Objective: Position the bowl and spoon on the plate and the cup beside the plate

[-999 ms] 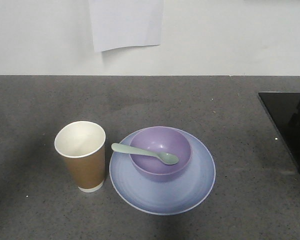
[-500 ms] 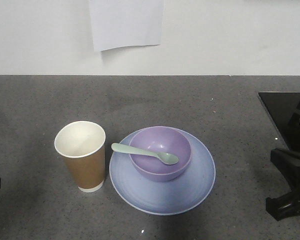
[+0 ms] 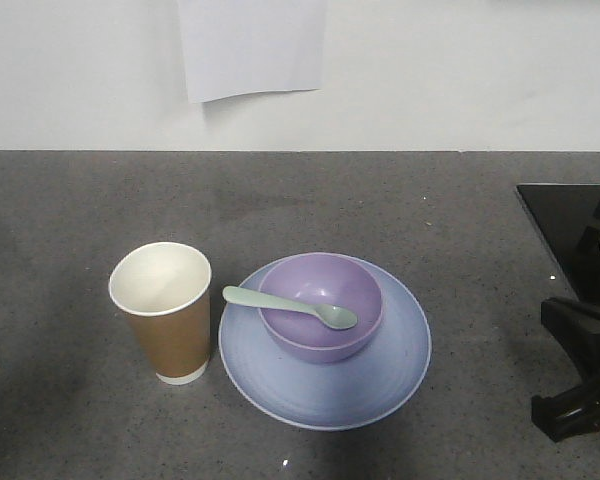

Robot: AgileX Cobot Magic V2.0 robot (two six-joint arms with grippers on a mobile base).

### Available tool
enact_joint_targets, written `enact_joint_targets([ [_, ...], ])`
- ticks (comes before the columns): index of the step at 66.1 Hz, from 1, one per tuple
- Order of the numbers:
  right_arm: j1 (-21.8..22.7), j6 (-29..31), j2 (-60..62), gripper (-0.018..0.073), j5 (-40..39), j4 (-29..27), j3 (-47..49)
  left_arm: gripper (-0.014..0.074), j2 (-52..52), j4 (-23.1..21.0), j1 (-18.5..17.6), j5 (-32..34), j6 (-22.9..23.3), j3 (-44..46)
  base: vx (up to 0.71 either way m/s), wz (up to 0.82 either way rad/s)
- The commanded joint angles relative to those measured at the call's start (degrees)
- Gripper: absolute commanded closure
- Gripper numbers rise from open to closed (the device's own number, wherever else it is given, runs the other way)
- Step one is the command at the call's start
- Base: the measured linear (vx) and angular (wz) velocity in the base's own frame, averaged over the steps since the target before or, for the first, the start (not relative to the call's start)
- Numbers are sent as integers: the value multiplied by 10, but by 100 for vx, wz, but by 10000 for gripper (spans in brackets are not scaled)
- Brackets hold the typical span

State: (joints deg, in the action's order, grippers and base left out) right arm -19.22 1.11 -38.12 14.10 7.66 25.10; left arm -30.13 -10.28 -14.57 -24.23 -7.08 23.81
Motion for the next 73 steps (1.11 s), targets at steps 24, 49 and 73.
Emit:
enact_joint_targets([
  [24,2,1,0,564,-42,6,16,603,-2,28,-3,38,-3,14,0,0],
  [49,2,1,0,564,-42,6,16,603,139,45,46,248,4,-186,0,0],
  [73,2,1,0,564,-40,6,16,603,322,39,134,212,3,-270,0,0],
])
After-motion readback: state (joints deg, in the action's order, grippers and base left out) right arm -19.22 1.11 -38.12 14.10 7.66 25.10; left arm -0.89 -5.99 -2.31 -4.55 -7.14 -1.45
